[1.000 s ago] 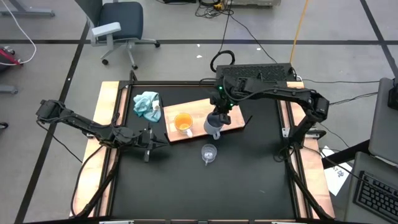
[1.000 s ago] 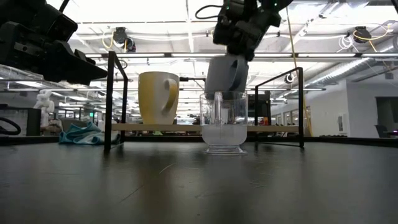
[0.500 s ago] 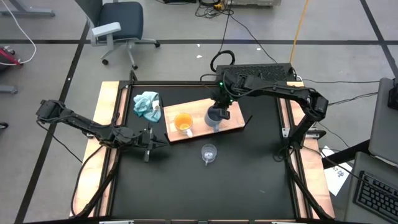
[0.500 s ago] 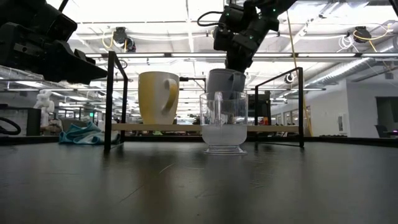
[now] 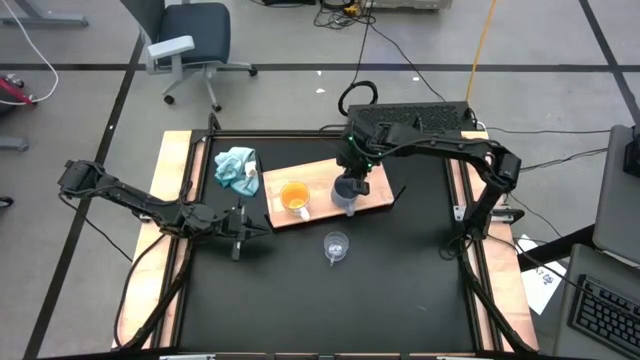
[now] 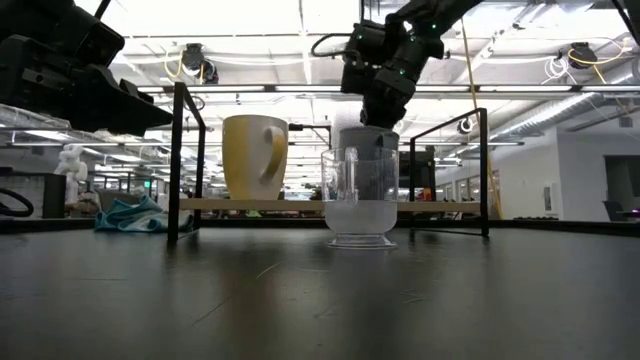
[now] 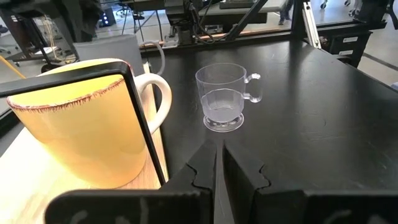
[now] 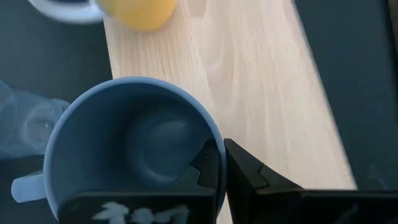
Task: Stack small to large cups/mugs on shelf
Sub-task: Put the blue mug onto the shelf
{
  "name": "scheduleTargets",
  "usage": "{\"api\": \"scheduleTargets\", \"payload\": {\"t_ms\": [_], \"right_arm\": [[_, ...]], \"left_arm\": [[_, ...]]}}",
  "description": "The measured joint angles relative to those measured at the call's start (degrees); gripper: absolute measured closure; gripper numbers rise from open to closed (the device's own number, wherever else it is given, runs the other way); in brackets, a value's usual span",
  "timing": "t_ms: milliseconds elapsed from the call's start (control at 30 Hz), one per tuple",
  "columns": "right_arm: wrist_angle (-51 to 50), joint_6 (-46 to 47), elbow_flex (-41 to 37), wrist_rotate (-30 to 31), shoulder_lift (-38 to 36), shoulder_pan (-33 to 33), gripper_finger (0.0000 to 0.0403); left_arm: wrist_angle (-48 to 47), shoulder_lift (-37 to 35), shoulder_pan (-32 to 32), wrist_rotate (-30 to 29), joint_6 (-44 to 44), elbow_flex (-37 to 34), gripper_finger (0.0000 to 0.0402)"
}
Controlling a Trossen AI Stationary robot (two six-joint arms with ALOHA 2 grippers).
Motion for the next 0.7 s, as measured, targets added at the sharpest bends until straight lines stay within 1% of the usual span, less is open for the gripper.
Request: {"api": "scheduleTargets", "payload": {"t_ms": [400, 700], "right_arm": [[0.4, 0.1, 0.0, 0.0, 0.1, 0.1, 0.0403], [0.7, 0.2, 0.0, 0.0, 0.1, 1.5, 0.0403]], "left_arm": [[0.0, 0.0, 0.0, 0.0, 0.0, 0.0, 0.0371], [-0.4, 0.0, 0.0, 0.0, 0.0, 0.0, 0.0371]]}}
